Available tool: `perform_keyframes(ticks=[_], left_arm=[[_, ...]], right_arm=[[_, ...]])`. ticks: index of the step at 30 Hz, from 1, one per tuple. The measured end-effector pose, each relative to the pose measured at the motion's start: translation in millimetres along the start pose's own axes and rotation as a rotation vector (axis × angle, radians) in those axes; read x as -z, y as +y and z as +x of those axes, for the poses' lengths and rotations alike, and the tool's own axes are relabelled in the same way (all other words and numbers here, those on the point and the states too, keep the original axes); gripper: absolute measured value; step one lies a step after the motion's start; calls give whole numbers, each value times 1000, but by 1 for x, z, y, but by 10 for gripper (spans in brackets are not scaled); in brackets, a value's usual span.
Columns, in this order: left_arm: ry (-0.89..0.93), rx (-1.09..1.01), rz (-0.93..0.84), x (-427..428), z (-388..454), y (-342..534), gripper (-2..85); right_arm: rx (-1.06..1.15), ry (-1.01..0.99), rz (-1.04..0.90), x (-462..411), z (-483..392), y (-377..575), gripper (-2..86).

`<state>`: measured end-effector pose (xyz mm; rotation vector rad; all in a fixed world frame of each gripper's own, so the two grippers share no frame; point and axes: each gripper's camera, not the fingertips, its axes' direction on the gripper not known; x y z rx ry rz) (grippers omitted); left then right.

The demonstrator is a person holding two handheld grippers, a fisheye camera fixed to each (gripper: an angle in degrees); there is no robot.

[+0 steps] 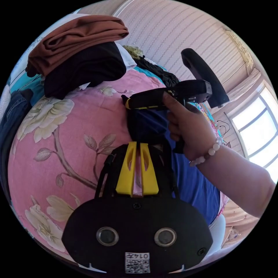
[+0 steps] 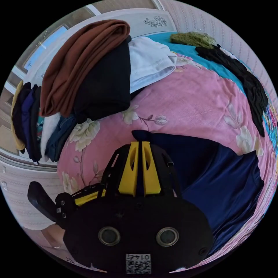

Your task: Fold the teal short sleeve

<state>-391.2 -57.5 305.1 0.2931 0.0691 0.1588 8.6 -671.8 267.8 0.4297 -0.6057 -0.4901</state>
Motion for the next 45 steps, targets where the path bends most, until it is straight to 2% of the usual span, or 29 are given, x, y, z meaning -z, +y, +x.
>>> perform_keyframes(ticks=[2,6,9,13,15,20,23,30,32,35,38,42,45], left_arm=[[-21,-34,39,12,4,4,-4],[66,-166,125,40,27,8,-6],[131,-302,124,48,55,10,-1],[186,-355,70,43,71,16,48],[205,-344,14,39,67,19,63],[181,-337,-25,36,57,11,65],[142,-354,-37,24,62,-13,59],[141,-275,-70,-27,73,-79,68],[119,-274,-95,-41,78,-89,83],[79,-261,-194,-66,82,-105,84],[62,-319,-227,-72,91,-113,5],[-81,-403,-187,-62,114,-127,-8],[-14,-319,-104,-40,116,-140,-9]], right_arm=[[-41,-68,80,27,18,11,17],[-105,-226,262,93,64,59,12],[-151,-206,330,123,88,101,14],[-236,-90,278,125,116,139,26],[-273,-98,205,121,133,157,44],[-246,-43,228,154,152,194,61],[-296,74,252,181,180,211,64],[-377,277,151,196,235,187,97],[-361,258,150,193,245,178,95],[-369,191,10,184,267,166,41],[-384,137,81,204,276,171,24],[-402,121,124,237,294,183,13],[-428,87,221,271,302,197,11]])
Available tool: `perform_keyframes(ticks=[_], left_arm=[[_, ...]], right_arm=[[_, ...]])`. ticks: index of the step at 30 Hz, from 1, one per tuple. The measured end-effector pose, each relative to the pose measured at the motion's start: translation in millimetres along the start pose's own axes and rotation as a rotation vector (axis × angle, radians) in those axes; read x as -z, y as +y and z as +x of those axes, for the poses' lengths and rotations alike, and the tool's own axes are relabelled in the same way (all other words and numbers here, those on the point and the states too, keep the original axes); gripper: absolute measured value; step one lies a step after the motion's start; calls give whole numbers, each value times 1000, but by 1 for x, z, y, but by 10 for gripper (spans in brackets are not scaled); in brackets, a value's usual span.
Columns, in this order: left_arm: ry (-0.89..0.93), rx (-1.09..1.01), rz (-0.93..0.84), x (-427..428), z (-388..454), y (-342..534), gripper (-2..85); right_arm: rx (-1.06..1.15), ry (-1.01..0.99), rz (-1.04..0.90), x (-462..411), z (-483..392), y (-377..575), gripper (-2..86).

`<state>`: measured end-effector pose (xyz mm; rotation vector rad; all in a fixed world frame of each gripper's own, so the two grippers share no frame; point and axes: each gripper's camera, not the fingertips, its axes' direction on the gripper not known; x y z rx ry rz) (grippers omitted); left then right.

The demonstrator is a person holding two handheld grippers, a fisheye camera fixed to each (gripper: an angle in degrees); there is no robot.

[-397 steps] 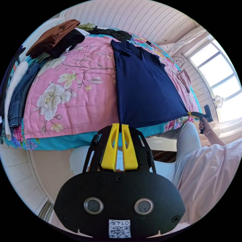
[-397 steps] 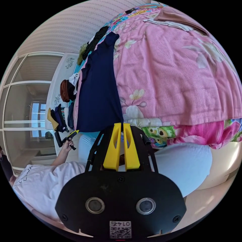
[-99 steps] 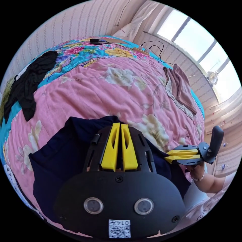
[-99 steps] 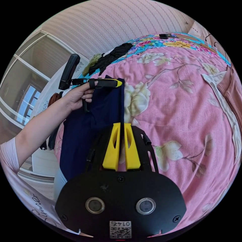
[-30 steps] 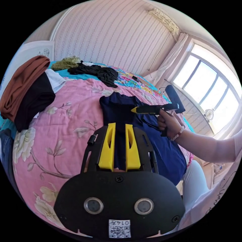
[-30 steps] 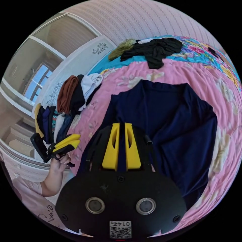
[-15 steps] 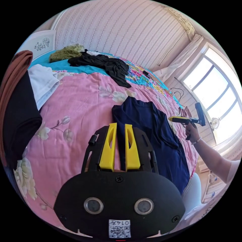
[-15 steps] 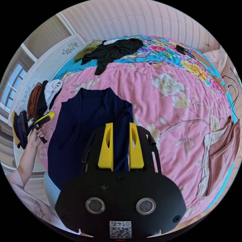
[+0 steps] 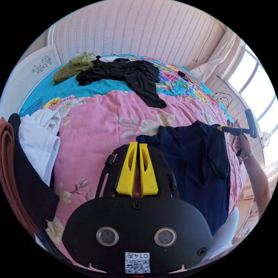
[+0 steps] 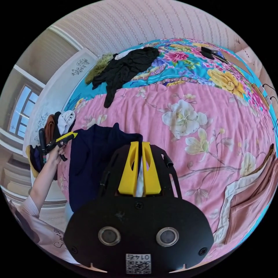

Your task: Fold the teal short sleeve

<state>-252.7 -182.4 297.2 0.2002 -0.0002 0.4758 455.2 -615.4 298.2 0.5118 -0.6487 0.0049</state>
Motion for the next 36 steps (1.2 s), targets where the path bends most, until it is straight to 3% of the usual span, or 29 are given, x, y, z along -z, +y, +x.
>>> perform_keyframes(ticks=[6,11,21,26,31,36], left_arm=[[13,-175,146,73,38,26,-10],[74,-262,109,124,62,108,-10],[117,-88,-93,139,71,312,-10],[164,-26,-95,138,65,356,-9],[96,54,-236,136,55,382,-9],[119,14,-121,163,69,383,-3]], right_arm=[[16,-128,126,68,4,53,10],[103,-205,65,98,-10,143,12],[-61,-288,-109,69,-6,361,13],[-44,-223,-119,70,-14,409,12],[-2,-104,-146,86,-17,433,6],[145,-28,-97,101,-48,430,29]])
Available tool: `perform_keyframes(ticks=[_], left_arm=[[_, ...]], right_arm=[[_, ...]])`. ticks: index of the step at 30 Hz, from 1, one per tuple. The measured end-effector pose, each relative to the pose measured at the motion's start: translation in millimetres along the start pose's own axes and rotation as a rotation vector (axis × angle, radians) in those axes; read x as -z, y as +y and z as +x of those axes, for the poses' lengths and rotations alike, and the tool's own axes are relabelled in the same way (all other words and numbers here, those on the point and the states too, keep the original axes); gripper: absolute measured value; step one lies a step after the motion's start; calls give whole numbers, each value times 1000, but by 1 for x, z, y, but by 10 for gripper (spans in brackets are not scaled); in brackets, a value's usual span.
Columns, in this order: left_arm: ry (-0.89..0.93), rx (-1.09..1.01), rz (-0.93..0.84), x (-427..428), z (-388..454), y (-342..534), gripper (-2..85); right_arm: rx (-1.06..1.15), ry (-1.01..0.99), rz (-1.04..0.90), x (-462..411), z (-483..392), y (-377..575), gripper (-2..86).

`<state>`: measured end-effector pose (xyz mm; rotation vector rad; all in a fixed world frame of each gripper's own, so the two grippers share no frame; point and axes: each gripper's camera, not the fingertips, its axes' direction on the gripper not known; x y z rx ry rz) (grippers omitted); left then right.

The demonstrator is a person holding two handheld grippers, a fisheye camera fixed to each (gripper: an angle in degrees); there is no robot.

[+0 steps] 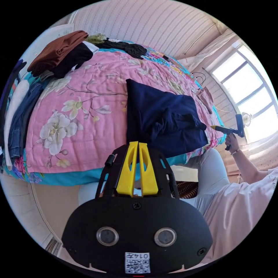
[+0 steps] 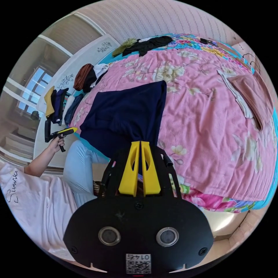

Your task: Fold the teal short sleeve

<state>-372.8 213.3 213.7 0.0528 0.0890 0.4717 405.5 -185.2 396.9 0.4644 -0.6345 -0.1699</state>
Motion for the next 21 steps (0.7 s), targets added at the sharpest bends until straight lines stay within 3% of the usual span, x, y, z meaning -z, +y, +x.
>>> perform_keyframes(ticks=[6,10,15,21], left_arm=[[59,-65,27,-37,45,-41,65],[11,-69,-96,-73,51,-51,34],[135,-157,-86,-54,52,-18,-4],[198,-151,-152,-35,51,29,41]], right_arm=[[37,42,-46,-44,-29,-35,82],[-51,-40,-142,-75,-19,-41,50],[86,-211,-182,-63,-20,4,10],[136,-142,-299,-58,-21,54,5]])
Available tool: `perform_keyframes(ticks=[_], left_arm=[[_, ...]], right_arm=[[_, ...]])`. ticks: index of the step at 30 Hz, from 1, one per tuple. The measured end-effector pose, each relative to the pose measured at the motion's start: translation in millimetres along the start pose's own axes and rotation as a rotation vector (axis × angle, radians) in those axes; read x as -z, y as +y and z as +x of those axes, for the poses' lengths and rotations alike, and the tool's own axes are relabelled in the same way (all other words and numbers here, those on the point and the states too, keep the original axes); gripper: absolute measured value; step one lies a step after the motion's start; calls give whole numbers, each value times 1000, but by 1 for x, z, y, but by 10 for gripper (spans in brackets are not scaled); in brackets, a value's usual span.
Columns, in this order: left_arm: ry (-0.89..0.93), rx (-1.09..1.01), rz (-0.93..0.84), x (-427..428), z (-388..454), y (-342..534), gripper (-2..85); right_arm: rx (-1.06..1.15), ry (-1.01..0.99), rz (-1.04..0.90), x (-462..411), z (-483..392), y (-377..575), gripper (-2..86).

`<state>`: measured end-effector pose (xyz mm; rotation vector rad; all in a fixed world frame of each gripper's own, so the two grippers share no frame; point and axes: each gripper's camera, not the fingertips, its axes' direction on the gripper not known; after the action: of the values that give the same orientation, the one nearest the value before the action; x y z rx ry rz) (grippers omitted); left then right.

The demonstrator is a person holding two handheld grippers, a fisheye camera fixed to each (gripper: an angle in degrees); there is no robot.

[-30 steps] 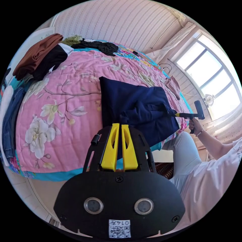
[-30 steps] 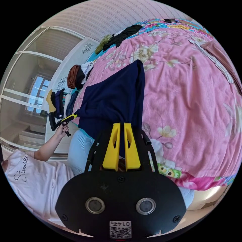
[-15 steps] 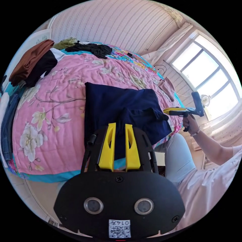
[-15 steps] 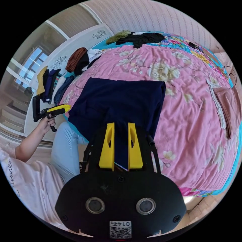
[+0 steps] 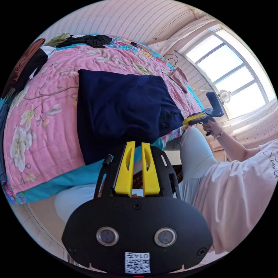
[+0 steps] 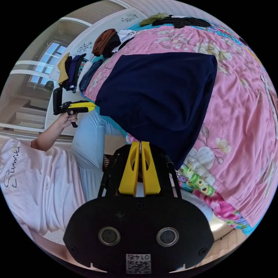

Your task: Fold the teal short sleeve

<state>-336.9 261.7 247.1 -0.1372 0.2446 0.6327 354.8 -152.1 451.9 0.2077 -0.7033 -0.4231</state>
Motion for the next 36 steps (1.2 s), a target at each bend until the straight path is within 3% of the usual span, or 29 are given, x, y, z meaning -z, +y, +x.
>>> perform_keyframes(ticks=[4,7,12,19,23,27,36], left_arm=[[-68,-5,28,2,9,1,46],[-93,52,69,-1,7,-13,48],[-134,70,39,-23,2,-32,50],[-142,77,-24,-46,0,-32,50],[-127,95,-21,-50,0,-32,50],[-133,87,-33,-52,4,-34,49],[-119,56,-9,-41,18,-33,50]], right_arm=[[-20,74,42,4,-3,-3,11],[-189,198,112,8,10,-13,26],[-372,84,213,-3,43,-9,41],[-401,112,422,21,39,22,43],[-419,75,327,1,53,7,76],[-454,51,315,-8,55,6,25],[-477,81,270,-21,52,19,15]])
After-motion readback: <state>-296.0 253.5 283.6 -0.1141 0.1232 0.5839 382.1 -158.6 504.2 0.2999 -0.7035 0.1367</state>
